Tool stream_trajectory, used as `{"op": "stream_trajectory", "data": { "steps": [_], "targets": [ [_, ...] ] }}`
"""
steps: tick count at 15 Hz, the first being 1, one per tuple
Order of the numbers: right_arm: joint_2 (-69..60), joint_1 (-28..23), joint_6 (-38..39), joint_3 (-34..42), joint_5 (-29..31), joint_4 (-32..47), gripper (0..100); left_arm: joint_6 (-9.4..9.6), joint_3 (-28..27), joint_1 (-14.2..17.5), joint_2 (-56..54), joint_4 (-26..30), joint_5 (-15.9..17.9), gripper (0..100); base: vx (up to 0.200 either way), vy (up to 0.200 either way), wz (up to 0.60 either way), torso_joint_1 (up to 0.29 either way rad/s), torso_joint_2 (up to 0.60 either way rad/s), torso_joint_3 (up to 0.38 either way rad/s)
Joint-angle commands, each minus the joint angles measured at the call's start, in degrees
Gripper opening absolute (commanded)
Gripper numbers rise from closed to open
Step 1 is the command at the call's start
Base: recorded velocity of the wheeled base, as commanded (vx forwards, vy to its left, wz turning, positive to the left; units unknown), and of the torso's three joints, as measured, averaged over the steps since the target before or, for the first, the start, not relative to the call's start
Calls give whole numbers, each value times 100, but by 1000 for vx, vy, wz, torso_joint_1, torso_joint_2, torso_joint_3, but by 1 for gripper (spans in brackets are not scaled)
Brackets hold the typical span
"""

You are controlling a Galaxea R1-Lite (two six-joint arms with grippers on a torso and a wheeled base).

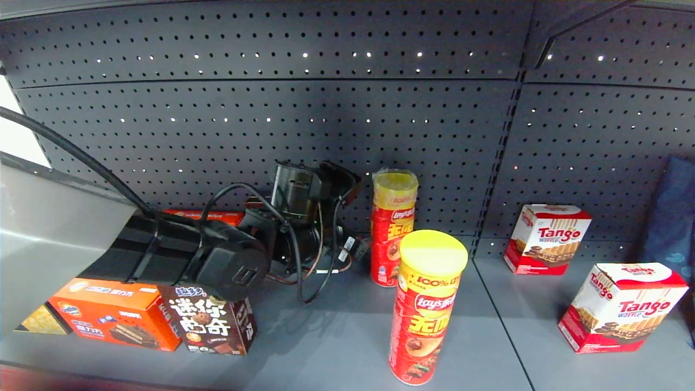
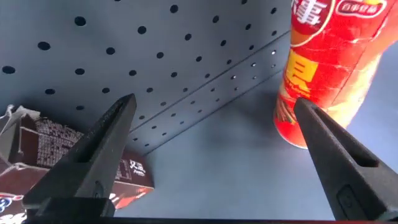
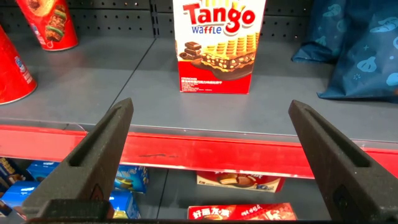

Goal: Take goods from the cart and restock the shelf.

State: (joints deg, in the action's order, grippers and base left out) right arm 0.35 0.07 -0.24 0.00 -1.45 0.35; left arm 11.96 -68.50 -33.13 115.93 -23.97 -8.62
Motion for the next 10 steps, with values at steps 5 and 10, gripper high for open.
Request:
{"op": "stream_trajectory", "data": {
  "steps": [5,10],
  "targets": [
    [9,1,-2,0,-4,0,100,-9,-234,26,237,15,-26,100,0,0,0,0,0,0],
    [9,1,-2,0,-4,0,100,-18,-392,18,316,24,-26,100,0,0,0,0,0,0]
  ]
}}
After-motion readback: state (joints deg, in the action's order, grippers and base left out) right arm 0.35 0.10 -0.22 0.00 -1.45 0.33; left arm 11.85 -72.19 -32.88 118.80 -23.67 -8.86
